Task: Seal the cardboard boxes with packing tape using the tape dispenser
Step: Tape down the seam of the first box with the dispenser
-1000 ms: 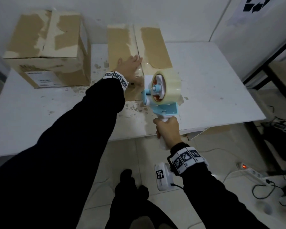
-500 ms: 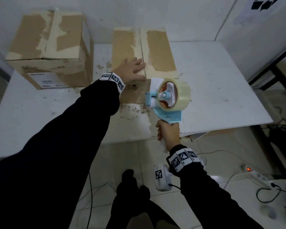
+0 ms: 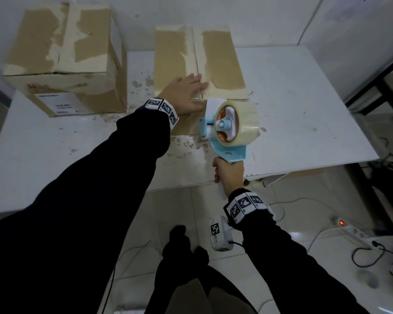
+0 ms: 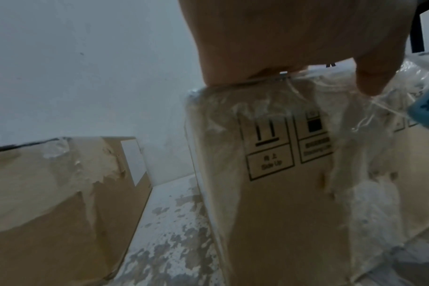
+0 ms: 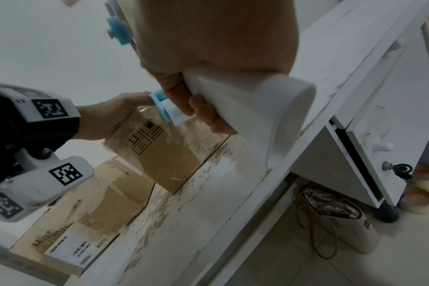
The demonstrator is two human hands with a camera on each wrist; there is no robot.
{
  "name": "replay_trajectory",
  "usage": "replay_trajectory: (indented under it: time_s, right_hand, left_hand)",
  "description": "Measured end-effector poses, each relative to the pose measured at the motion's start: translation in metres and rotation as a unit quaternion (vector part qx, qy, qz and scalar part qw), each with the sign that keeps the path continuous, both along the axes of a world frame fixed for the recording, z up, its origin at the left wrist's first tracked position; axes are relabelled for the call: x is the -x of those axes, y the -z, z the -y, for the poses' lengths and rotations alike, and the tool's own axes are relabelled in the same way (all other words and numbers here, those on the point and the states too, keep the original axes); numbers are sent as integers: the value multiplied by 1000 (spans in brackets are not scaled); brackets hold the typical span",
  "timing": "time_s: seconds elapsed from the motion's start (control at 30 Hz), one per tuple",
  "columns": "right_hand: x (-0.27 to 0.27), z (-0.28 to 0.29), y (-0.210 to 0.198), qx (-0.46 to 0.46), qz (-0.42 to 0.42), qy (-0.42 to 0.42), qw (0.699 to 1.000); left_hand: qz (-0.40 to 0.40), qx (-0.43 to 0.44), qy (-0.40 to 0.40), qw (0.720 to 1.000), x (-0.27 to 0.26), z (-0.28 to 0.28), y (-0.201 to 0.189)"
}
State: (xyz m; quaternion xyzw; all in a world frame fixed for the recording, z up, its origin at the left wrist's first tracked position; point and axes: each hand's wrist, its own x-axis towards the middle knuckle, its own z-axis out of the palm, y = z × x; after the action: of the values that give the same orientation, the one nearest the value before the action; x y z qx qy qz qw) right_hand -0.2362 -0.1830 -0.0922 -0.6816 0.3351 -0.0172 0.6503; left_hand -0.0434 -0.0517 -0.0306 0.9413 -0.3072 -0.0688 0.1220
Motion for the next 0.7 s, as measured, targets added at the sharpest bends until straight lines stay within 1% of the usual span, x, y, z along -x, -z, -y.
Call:
replay_trajectory:
  time_s: [0.07,0.17,0.43,0.6,0.7]
  right_hand:
    - [0,1,2,0,6,-3,1000]
    - [0,2,1,-4,1,-5,1000]
    - [2,6,-6,32,2,-30,999]
    - [-1,10,-10,43,6,-45,998]
    - [-3,13,-14,57,5,-55,997]
  left_hand:
    - [-1,7,-19,1000,0,4,0]
    - [25,10,-38,999,-4,11,3]
    - [34,33,-53,997,0,17,7]
    - [94,20,-73,993,4,22,9]
    - [104,6,-75,992,5,26,10]
